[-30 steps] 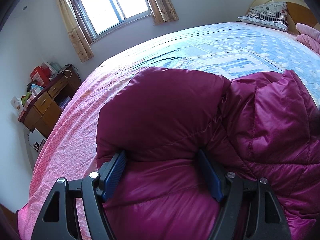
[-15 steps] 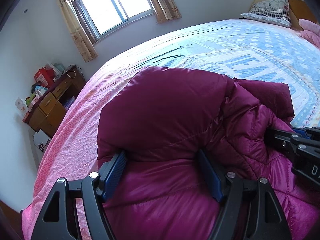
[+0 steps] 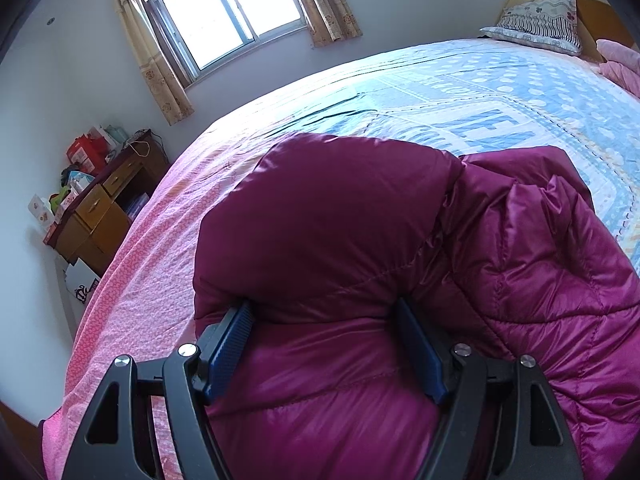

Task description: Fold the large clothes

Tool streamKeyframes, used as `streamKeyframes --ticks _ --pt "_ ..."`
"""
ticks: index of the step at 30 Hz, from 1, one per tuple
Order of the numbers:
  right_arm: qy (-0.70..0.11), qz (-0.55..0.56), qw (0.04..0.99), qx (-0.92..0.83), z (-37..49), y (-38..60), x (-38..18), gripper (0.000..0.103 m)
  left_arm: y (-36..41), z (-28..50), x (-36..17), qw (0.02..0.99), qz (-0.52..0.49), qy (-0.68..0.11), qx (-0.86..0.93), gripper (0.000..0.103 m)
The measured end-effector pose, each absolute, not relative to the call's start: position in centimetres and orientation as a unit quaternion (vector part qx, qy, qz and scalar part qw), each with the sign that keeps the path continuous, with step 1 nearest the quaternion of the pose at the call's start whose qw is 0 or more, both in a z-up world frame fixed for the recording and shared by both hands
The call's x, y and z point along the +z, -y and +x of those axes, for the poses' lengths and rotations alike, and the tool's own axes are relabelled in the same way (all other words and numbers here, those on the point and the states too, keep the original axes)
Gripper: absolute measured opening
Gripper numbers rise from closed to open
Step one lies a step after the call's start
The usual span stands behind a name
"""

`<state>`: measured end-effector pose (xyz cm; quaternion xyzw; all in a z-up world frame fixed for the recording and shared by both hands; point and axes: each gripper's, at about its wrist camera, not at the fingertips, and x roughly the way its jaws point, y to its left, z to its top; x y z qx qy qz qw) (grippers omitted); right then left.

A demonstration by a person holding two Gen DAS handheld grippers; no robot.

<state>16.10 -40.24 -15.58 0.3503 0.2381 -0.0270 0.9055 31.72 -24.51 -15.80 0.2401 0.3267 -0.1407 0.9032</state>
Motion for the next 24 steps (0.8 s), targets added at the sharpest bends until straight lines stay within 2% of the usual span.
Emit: streamKeyframes --ticks 2,4,5,6,7,16,19,20,21,23,24 --pt "-0.233 0.385 0.893 -0.011 16.1 41.3 -16.4 0.102 24.5 31.8 -15.7 0.904 0.238 -0.326 -0.141 0.075" --pt "-0.272 0.359 0.892 -0.029 17.6 40.7 -16.5 0.1 24.3 31.8 -15.6 0.905 0.232 -0.327 -0.144 0.075" --pt "-0.279 0.347 0.895 -0.017 18.1 40.2 -16.4 0.094 24.3 31.9 -15.6 0.905 0.231 -0.327 -0.144 0.075" --pt "-0.294 0.331 0.897 0.009 19.0 39.4 -16.4 0.08 24.2 31.9 -15.6 0.905 0.23 -0.327 -0.144 0.075" --pt "-0.32 0.313 0.894 0.021 20.1 38.5 -16.6 0.075 24.2 31.9 -15.6 0.905 0.23 -0.327 -0.143 0.075" --pt "-0.345 0.271 0.899 0.008 21.3 37.3 -16.7 0.076 23.7 32.1 -15.5 0.908 0.221 -0.326 -0.145 0.075" --pt "-0.35 0.256 0.901 0.007 21.4 36.7 -16.6 0.076 23.5 32.2 -15.4 0.909 0.217 -0.327 -0.141 0.079" --pt "-0.349 0.256 0.901 0.01 21.5 36.5 -16.6 0.068 23.5 32.2 -15.4 0.909 0.215 -0.329 -0.14 0.081" --pt "-0.348 0.259 0.901 0.019 21.5 36.4 -16.6 0.056 23.4 32.3 -15.4 0.909 0.213 -0.33 -0.14 0.082" --pt "-0.345 0.262 0.901 0.037 21.3 36.1 -16.6 0.044 23.0 32.4 -15.2 0.908 0.203 -0.336 -0.143 0.085" --pt "-0.342 0.261 0.902 0.039 21.2 36.0 -16.6 0.041 22.8 32.4 -15.1 0.908 0.197 -0.339 -0.146 0.085"
